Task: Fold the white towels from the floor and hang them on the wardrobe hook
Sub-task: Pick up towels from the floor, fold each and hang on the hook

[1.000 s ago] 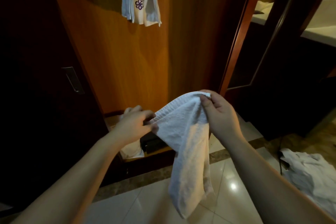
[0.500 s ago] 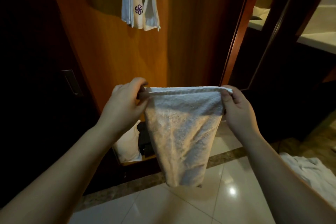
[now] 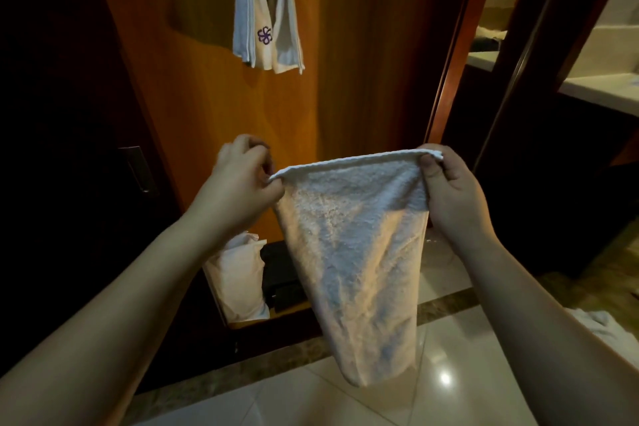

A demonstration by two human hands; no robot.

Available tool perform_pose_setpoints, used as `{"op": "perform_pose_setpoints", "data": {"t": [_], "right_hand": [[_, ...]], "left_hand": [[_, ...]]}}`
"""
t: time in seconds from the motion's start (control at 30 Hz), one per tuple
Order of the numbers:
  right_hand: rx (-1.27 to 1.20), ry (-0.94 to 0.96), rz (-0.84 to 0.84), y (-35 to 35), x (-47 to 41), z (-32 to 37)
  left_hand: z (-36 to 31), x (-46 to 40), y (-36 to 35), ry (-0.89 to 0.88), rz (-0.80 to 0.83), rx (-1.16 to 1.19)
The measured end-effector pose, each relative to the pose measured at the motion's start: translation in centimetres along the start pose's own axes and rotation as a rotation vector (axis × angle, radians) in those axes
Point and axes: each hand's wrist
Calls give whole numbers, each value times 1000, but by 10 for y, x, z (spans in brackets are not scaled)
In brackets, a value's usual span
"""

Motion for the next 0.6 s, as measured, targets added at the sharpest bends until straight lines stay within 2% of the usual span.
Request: {"op": "perform_pose_setpoints", "data": {"t": [0.07,0.1,0.23,0.3,0.33,0.4,0.47,0.5,0.6], "right_hand": [[-3,19,-17,0,-3,6],[-3,29,-32,0,-3,10],[-81,81,-128,-1,-7,29],[-137,101,-155,-3,-10,36],[-161,103,-163,-5,-11,38],[-187,103,-179,-8,-13,38],[-180,92,-175,-10,-14,36],[-175,74,-155,-10,-14,35],[-235,-25,-80,-10,-14,32]], "left_hand": [[4,-2,3,88,38,370],[5,-2,4,102,-6,518],[-9,-3,7,-15,-362,868],[-22,-2,6,0,-496,1077],[-24,-2,3,57,-475,1196],[-27,0,1,210,-241,1364],[-25,2,3,335,-4,1343],[-21,2,3,364,32,1323],[-12,1,7,353,10,1362]]}}
Point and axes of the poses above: each hand's wrist, its own x-axis away from the middle knuckle, its own y-axis out of the back of the hand, z = x × y, and after that the axes turned 6 degrees about -y, right-handed
